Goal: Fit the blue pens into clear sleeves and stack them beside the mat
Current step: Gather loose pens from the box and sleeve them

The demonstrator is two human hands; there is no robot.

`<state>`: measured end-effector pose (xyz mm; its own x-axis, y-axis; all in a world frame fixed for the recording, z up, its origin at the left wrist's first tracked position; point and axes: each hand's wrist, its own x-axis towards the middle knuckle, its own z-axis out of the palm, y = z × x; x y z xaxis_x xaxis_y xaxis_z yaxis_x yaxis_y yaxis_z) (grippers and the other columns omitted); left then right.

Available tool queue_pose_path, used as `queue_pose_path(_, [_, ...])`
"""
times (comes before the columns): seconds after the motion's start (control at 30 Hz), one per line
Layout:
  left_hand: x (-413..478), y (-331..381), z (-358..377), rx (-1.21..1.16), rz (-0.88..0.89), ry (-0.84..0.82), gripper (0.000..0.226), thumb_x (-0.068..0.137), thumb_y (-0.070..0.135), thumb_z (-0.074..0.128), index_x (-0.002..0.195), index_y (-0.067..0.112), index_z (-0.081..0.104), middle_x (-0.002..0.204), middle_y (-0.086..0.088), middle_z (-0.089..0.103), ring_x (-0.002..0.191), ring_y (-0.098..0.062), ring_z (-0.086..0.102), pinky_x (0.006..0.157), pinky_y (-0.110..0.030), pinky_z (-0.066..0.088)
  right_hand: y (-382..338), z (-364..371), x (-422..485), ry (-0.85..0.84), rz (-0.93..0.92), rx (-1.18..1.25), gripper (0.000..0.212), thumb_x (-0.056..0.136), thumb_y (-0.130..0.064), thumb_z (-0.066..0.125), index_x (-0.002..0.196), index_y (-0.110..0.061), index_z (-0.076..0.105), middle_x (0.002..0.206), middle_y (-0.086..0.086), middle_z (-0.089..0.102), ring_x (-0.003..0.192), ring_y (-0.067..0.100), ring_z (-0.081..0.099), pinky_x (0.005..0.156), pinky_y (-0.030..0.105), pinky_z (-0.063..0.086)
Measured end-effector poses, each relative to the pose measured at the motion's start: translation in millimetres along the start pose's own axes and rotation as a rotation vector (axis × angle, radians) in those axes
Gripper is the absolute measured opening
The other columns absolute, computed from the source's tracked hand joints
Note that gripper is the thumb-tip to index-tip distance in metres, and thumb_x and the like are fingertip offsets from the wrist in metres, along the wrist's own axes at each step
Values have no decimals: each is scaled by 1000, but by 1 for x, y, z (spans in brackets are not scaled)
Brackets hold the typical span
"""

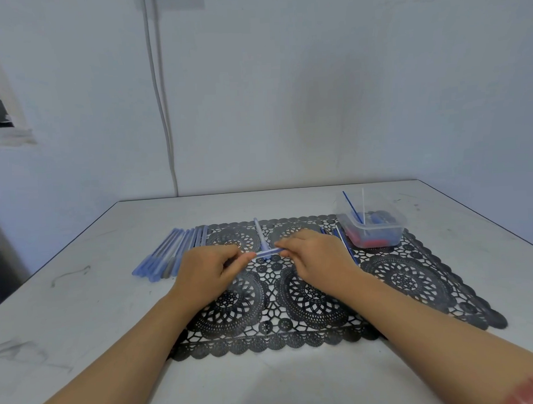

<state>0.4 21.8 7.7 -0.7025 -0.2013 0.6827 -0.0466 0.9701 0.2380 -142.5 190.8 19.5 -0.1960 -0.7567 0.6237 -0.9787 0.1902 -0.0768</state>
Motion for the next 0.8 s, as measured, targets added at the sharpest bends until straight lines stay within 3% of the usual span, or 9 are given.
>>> queue_pose_path(0.1, [0,-3,2,17,-16,-24,48,75,70,46,57,27,60,39,14,37,47,-5,48,40,-12,28,0,0,0,63,35,-13,14,72,-20,76,86,-19,76,77,-3,71,69,16,67,53,28,54])
queue_pose_path(0.2, [0,-3,2,21,-16,-19,45,74,69,48,56,28,58,38,14,37,44,-4,45,42,-9,22,-2,-1,0,49,60,13,10,71,-19,78,81,-17,75,75,-2,70,68,17,65,56,29,52])
queue_pose_path(0.33, [-1,0,2,-17,-10,-15,40,74,67,50,55,32,56,39,12,36,46,-5,46,41,-11,26,-4,-2,-1,44,77,48,14,70,-12,77,74,-15,64,73,-2,63,65,20,60,53,27,46])
queue_pose_path(0.5, [1,-1,2,26,29,-24,48,77,68,48,57,26,59,40,11,35,38,-1,35,42,-10,23,-8,-5,0,-42,76,43,23,79,-10,68,101,-17,65,96,-1,63,86,17,59,63,28,46])
queue_pose_path(0.6, [1,-1,2,49,40,-24,51,79,68,46,57,25,60,41,11,35,39,2,34,41,-14,25,-8,-5,2,-167,104,5,36,86,-22,62,122,-21,57,113,-3,53,106,13,49,77,28,46])
queue_pose_path(0.7, [1,-2,1,83,10,1,49,78,67,46,58,26,62,40,10,39,38,-2,38,41,-11,22,-5,-5,2,-206,106,6,40,88,-34,58,125,-20,56,112,-3,50,107,14,47,83,27,42])
queue_pose_path(0.8, [2,-3,0,127,-1,20,60,81,74,35,56,25,60,39,9,38,37,-2,37,40,-13,21,-3,-5,2,-178,94,34,37,90,-32,54,123,-17,59,112,-1,55,104,14,49,85,28,42])
